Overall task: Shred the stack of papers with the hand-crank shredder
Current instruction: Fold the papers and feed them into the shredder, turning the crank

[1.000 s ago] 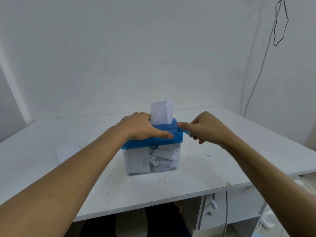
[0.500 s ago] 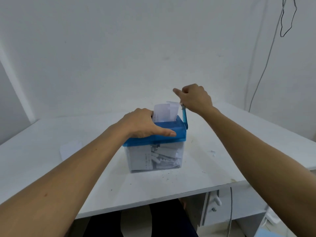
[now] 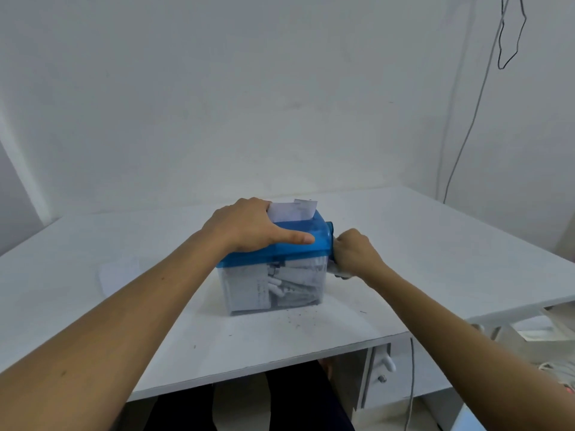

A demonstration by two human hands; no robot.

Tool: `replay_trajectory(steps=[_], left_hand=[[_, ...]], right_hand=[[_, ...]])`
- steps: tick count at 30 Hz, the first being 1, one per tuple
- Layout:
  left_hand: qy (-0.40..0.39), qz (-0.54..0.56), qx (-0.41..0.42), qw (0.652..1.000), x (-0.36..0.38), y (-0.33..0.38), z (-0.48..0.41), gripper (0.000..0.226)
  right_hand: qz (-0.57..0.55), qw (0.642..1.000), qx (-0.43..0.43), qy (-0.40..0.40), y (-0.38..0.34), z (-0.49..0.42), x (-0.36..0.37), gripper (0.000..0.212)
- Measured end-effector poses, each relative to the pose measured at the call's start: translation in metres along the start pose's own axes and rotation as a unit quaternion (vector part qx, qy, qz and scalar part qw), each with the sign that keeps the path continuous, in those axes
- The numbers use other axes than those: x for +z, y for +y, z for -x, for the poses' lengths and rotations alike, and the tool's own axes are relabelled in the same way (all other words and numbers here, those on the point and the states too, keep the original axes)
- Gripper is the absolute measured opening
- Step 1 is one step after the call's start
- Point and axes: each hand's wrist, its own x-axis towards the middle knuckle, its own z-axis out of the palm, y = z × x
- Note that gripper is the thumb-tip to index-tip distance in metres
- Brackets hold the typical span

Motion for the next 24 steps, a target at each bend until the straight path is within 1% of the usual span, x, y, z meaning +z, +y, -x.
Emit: replay_trajectory(steps=[2, 3, 4, 5, 8, 9, 10, 11, 13, 14, 17, 19, 21, 23, 24], left_hand=[[-0.008, 0.006, 0.001, 1.0, -0.001, 0.002, 0.002, 0.078], [-0.014, 0.006, 0.004, 1.0, -0.002, 0.004, 0.003, 0.068], [-0.018, 0.008, 0.006, 1.0, -0.004, 0.006, 0.005, 0.057], [-0.023, 0.01, 0.01, 1.0, -0.005, 0.008, 0.007, 0.049], [-0.03, 0.013, 0.023, 0.999, -0.007, 0.009, 0.008, 0.045], [-0.029, 0.012, 0.022, 0.999, -0.006, 0.008, 0.007, 0.046], [-0.029, 0.011, 0.021, 0.999, -0.005, 0.007, 0.005, 0.051], [-0.025, 0.009, 0.022, 0.999, -0.004, 0.005, 0.004, 0.065], [-0.021, 0.004, 0.017, 1.0, -0.003, 0.002, 0.001, 0.09], [-0.021, 0.0, 0.017, 1.0, -0.004, 0.002, 0.001, 0.097], [-0.024, -0.012, 0.016, 1.0, -0.004, 0.002, 0.001, 0.108], [-0.025, -0.023, 0.017, 0.999, -0.004, 0.002, 0.002, 0.11], [-0.024, -0.029, 0.02, 0.999, -0.005, 0.002, 0.002, 0.102], [-0.022, -0.029, 0.022, 0.999, -0.005, 0.002, 0.002, 0.094], [-0.019, -0.028, 0.023, 0.999, -0.004, 0.002, 0.002, 0.092]], right_hand=[[-0.109, 0.994, 0.009, -0.023, 0.002, 0.016, -0.005, 0.013], [-0.152, 0.988, 0.018, -0.012, 0.001, 0.026, -0.008, 0.015], [-0.192, 0.981, 0.031, 0.002, -0.001, 0.035, -0.012, 0.021], [-0.212, 0.977, 0.028, 0.019, -0.001, 0.043, -0.014, 0.025], [-0.21, 0.976, -0.025, 0.054, -0.008, 0.066, -0.033, 0.026], [-0.194, 0.979, -0.048, 0.048, -0.009, 0.07, -0.042, 0.028], [-0.178, 0.981, -0.067, 0.036, -0.012, 0.073, -0.053, 0.033], [-0.17, 0.981, -0.088, 0.023, -0.013, 0.073, -0.063, 0.036], [-0.194, 0.973, -0.126, 0.011, -0.015, 0.069, -0.082, 0.033], [-0.206, 0.968, -0.14, 0.016, -0.015, 0.065, -0.089, 0.031], [-0.232, 0.956, -0.169, 0.055, -0.016, 0.041, -0.098, 0.028], [-0.24, 0.951, -0.17, 0.099, -0.018, 0.018, -0.093, 0.025], [-0.223, 0.951, -0.163, 0.138, -0.021, -0.008, -0.082, 0.022], [-0.21, 0.954, -0.151, 0.154, -0.021, -0.03, -0.068, 0.02], [-0.212, 0.955, -0.144, 0.149, -0.021, -0.037, -0.059, 0.019]])
